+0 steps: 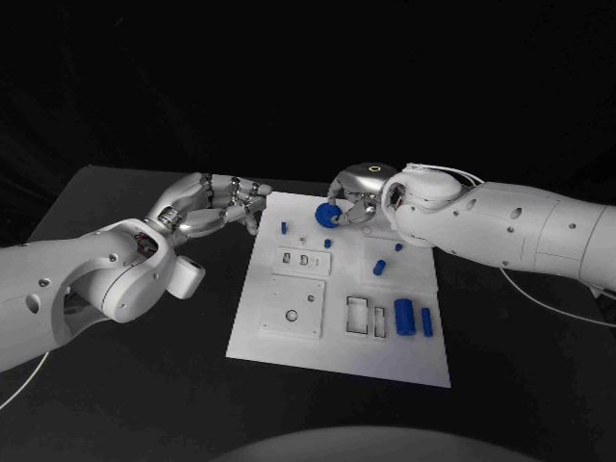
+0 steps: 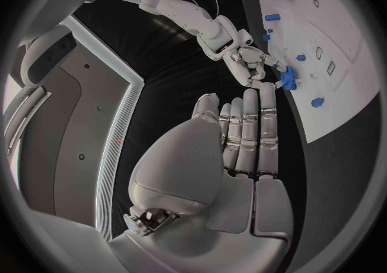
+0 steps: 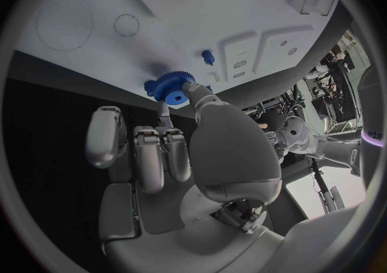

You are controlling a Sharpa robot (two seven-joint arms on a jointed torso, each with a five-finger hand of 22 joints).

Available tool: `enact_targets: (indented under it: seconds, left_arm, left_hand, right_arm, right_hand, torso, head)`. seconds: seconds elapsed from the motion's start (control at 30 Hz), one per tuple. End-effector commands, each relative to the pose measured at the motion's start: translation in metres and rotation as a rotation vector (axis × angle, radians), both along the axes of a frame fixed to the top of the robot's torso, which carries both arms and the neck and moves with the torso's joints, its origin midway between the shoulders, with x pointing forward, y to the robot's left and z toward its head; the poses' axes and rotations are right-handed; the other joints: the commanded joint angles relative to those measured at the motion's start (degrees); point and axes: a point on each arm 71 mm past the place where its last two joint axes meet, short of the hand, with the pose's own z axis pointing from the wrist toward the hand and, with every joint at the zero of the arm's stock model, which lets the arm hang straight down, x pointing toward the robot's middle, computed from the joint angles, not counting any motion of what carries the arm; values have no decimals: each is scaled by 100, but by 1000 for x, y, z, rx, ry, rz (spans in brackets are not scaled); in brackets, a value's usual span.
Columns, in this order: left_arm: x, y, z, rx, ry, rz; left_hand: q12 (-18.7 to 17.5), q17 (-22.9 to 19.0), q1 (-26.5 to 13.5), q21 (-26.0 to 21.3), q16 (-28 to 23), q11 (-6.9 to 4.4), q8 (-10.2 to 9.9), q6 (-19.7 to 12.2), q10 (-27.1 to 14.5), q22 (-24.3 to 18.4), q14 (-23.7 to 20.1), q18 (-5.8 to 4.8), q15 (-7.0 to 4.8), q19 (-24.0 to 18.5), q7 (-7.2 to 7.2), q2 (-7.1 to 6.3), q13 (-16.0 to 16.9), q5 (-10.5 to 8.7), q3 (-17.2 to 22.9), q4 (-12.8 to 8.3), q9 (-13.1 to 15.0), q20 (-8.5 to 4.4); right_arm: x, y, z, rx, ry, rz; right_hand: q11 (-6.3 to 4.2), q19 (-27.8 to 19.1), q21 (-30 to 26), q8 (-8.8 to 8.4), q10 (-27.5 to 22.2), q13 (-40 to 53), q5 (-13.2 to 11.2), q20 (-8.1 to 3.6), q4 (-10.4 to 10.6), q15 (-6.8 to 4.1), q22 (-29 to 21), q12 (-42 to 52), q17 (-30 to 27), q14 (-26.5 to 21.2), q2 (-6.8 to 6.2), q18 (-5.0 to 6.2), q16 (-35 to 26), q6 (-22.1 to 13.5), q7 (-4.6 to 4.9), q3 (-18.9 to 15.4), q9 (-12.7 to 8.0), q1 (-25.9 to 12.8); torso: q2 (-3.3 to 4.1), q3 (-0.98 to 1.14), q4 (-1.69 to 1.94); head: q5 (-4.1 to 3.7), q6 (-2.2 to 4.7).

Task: Assemble the parts on the task board

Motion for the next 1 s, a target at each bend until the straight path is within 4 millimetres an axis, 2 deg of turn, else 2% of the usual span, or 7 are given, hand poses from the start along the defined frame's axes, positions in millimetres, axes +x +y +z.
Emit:
enact_targets:
  seconds: [0.03,0.33,0.4,0.57,0.7,0.83,1.0]
  left_arm:
    - [-1,-2,1,-5,-1,-19]
    - [-1,-3,0,-6,-1,-20]
    - [-1,-3,1,-6,-1,-20]
    - [-1,-2,0,-6,-1,-20]
    - [-1,-2,0,-6,-1,-20]
    - [-1,-3,0,-6,0,-21]
    - [-1,-3,0,-5,1,-21]
  left_hand:
    - [-38,-12,42,-29,-25,33,-40,-21,-28,-7,-24,51,23,-31,1,4,-8,31,37,6,-9,-7]
    - [-38,-12,42,-29,-25,33,-40,-21,-28,-7,-24,51,23,-31,1,4,-8,31,37,6,-9,-7]
    - [-38,-12,42,-29,-25,33,-40,-21,-28,-7,-24,51,23,-31,1,4,-8,31,37,6,-9,-7]
    - [-38,-12,42,-29,-25,33,-40,-21,-28,-7,-24,51,23,-31,1,4,-8,31,37,6,-9,-7]
    - [-38,-12,42,-29,-25,33,-40,-21,-28,-7,-24,51,23,-31,1,4,-8,31,37,6,-9,-7]
    - [-38,-15,41,-32,-28,35,-42,-22,-28,-7,-25,51,25,-33,2,0,-9,30,40,6,-8,-6]
    - [-38,-15,41,-32,-28,35,-42,-22,-28,-7,-25,51,25,-33,2,0,-9,30,40,6,-8,-6]
  right_arm:
    - [1,3,-5,-31,40,8]
    - [8,10,-12,-59,57,-3]
    - [8,11,-14,-62,60,-4]
    - [8,15,-17,-65,67,1]
    - [7,17,-18,-63,69,8]
    - [6,18,-18,-58,66,13]
    - [6,16,-17,-49,56,15]
  right_hand:
    - [-39,-31,-35,-26,585,1510,31,-19,-9,-27,843,22,1508,597,47,-44,20,117,-170,54,1001,-20]
    - [-36,-63,-80,-104,585,1510,14,-20,-14,-24,837,22,1508,597,59,-36,20,25,-139,87,994,-22]
    - [-28,-66,-92,-199,585,1510,10,-17,-11,-19,844,22,1508,597,57,-36,20,-59,-110,116,950,-38]
    - [0,-63,-117,-532,585,1510,-4,3,9,-1,868,22,1508,597,14,-38,20,-290,-65,210,687,-94]
    - [5,-67,-142,-735,585,1510,-22,9,27,8,879,22,1508,597,-20,-34,20,-458,-54,264,476,-134]
    - [5,-75,-174,-768,585,1510,-133,13,39,12,888,22,1508,597,-62,-30,20,-778,-60,300,189,-173]
    - [-5,-87,-211,-766,585,1510,-164,11,34,6,890,22,1508,597,-72,-24,20,-993,-82,320,-61,-192]
  torso:
    - [1,-1,-6]
    - [-3,9,-15]
    - [-3,10,-14]
    - [-1,9,-18]
    - [-6,6,-17]
    - [-6,5,-17]
    - [-6,7,-19]
  head:
    - [7,-9]
    - [20,-38]
    - [22,-41]
    - [34,-56]
    - [31,-66]
    - [29,-68]
    - [38,-67]
